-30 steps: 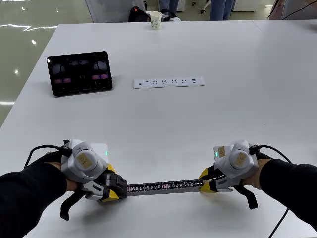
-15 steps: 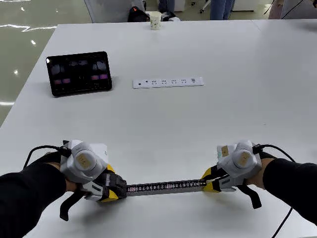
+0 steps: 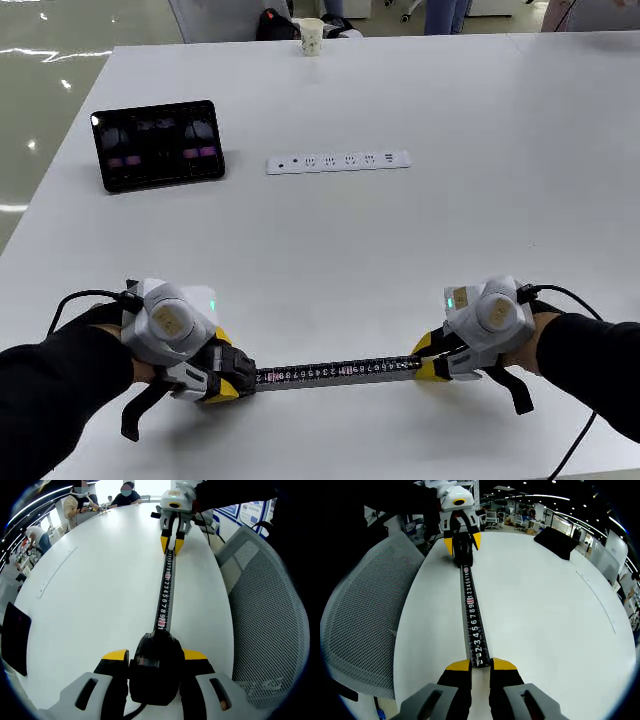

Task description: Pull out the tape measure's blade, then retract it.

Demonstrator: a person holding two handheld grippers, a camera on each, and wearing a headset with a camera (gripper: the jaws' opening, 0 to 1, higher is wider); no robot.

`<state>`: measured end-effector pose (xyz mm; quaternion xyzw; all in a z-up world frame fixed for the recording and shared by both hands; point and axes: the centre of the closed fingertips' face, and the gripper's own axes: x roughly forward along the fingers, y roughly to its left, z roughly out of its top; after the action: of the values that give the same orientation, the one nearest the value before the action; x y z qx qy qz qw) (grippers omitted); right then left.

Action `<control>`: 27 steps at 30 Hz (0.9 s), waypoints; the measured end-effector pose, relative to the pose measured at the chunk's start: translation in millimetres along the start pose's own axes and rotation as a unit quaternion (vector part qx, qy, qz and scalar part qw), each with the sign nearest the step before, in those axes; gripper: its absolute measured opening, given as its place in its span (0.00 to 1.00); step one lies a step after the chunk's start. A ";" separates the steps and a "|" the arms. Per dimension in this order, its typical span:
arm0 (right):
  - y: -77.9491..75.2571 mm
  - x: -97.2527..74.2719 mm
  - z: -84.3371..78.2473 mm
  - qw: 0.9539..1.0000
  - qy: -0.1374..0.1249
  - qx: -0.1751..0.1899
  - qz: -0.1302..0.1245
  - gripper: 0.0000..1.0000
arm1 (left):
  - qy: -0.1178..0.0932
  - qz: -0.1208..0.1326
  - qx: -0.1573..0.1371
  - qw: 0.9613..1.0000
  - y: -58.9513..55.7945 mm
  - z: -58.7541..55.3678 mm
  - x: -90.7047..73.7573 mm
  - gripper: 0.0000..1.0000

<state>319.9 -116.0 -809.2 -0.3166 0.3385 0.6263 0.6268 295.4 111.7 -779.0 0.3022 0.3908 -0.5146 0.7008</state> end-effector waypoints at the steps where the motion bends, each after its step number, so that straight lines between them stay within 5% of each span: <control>1: -0.2 -0.5 -0.6 1.000 -0.001 0.001 0.000 0.09 | 0.000 0.000 0.000 1.000 0.1 0.0 0.0 0.34; 27: 1.1 -0.8 2.5 1.000 0.010 0.000 -0.011 0.12 | -0.021 0.024 0.000 1.000 5.2 3.0 0.7 0.35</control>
<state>318.8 -114.3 -807.1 -0.3263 0.3417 0.6161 0.6303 301.3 110.3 -778.0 0.3008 0.3687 -0.5041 0.7207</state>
